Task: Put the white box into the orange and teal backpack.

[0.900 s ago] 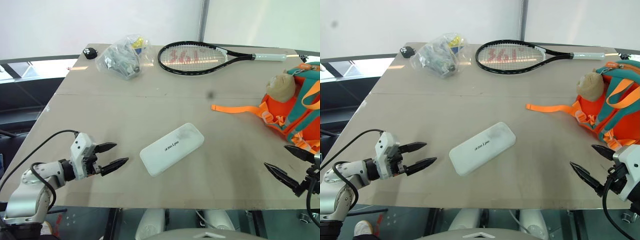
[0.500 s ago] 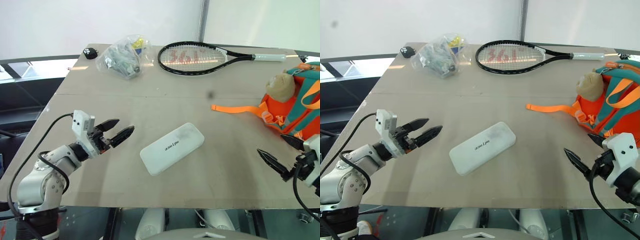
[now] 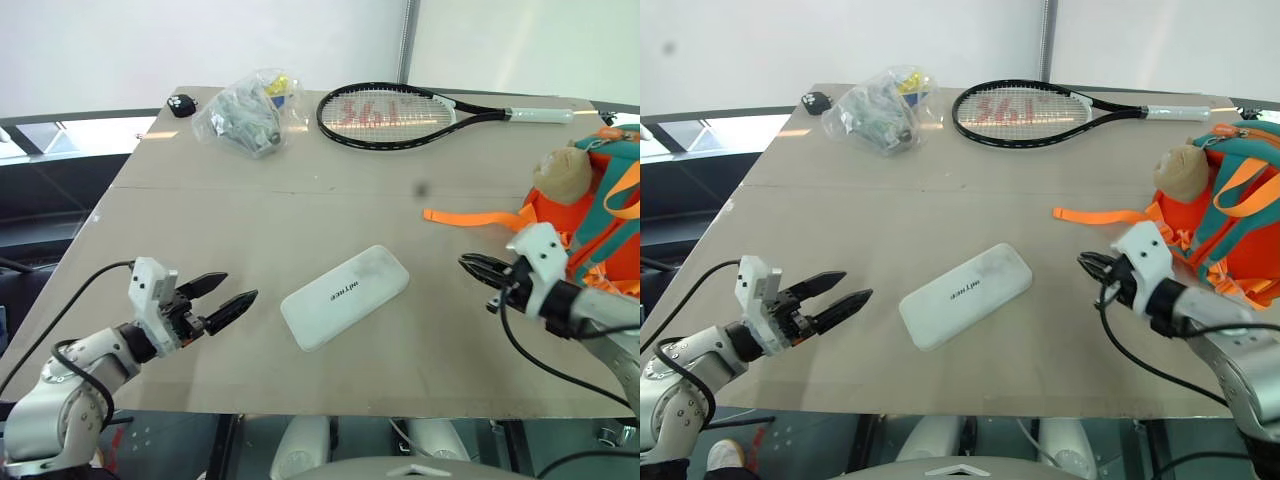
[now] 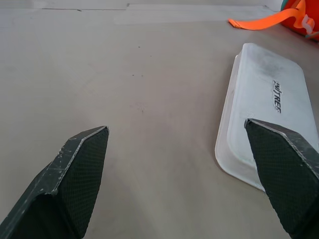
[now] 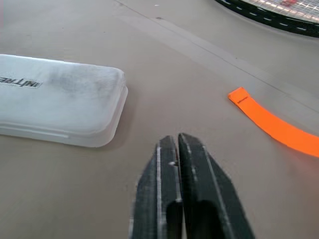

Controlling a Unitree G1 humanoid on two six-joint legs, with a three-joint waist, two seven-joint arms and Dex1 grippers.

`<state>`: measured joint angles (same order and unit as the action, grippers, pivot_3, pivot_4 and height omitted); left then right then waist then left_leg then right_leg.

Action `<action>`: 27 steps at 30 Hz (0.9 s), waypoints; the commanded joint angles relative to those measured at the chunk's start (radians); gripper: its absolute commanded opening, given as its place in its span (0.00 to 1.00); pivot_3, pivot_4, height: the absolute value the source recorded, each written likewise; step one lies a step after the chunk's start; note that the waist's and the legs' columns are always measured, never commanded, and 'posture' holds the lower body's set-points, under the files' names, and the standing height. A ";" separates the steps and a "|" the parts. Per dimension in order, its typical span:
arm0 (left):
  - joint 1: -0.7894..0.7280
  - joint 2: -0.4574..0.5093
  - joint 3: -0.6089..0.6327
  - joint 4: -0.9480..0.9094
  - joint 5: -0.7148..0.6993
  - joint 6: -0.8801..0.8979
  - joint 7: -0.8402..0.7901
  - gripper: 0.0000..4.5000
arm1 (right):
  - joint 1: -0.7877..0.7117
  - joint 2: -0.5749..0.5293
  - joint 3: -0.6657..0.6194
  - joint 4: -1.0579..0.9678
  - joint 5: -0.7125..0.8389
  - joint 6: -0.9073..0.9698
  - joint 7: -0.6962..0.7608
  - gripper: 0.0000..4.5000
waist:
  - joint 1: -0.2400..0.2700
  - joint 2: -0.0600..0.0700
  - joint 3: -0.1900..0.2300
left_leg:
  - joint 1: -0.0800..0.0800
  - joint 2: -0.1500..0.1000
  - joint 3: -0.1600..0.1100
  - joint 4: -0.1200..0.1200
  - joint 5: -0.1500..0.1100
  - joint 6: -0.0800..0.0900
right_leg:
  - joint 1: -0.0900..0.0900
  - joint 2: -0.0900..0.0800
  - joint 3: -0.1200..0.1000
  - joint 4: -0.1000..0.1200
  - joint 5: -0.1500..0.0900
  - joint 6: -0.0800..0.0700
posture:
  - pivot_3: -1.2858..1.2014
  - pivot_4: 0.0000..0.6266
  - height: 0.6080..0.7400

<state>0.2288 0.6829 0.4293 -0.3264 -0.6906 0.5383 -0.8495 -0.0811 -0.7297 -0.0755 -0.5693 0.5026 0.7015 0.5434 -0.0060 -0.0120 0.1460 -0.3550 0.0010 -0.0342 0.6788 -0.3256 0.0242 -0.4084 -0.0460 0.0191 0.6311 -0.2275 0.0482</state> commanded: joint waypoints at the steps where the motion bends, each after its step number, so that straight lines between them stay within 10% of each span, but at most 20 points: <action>1: 0.040 -0.015 0.034 -0.063 -0.045 0.030 0.025 1.00 | -0.106 0.010 0.104 0.083 -0.089 -0.028 0.013 0.01 | -0.006 0.000 0.000 | 0.000 0.000 0.000 0.000 0.000 0.000 | 0.000 0.000 0.000 0.000 0.000 0.000 | 0.52 0.24 1.00; 11: 0.218 -0.138 -0.010 -0.234 -0.017 0.051 0.178 0.06 | -0.323 0.157 0.371 0.346 -0.344 -0.139 0.001 0.00 | -0.003 0.000 0.000 | -0.005 0.000 -0.001 0.000 0.003 -0.005 | -0.005 -0.002 -0.002 0.000 0.002 0.004 | 0.52 0.24 1.00; 19: 0.277 -0.125 -0.179 -0.326 0.040 0.117 0.246 0.03 | -0.372 0.181 0.417 0.428 -0.450 -0.174 0.029 0.00 | -0.005 0.001 0.000 | -0.006 -0.002 -0.001 0.000 0.003 -0.005 | -0.005 -0.003 -0.001 -0.001 0.002 0.003 | 0.52 0.24 1.00; 27: 0.006 -0.123 -0.314 -0.201 0.099 0.224 0.341 0.03 | -0.315 0.162 0.424 0.292 -0.432 -0.111 0.129 0.00 | 0.003 0.004 -0.001 | -0.005 -0.003 -0.004 0.000 0.003 -0.005 | -0.004 -0.002 -0.003 0.002 0.002 0.003 | 0.52 0.24 1.00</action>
<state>0.2745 0.5642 0.1439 -0.5637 -0.6155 0.7415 -0.5388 -0.4049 -0.5708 0.3515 -0.1984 0.0488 0.5761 0.6401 -0.0030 -0.0082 0.1451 -0.3594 -0.0040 -0.0380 0.6788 -0.3229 0.0196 -0.4121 -0.0488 0.0161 0.6334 -0.2250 0.0513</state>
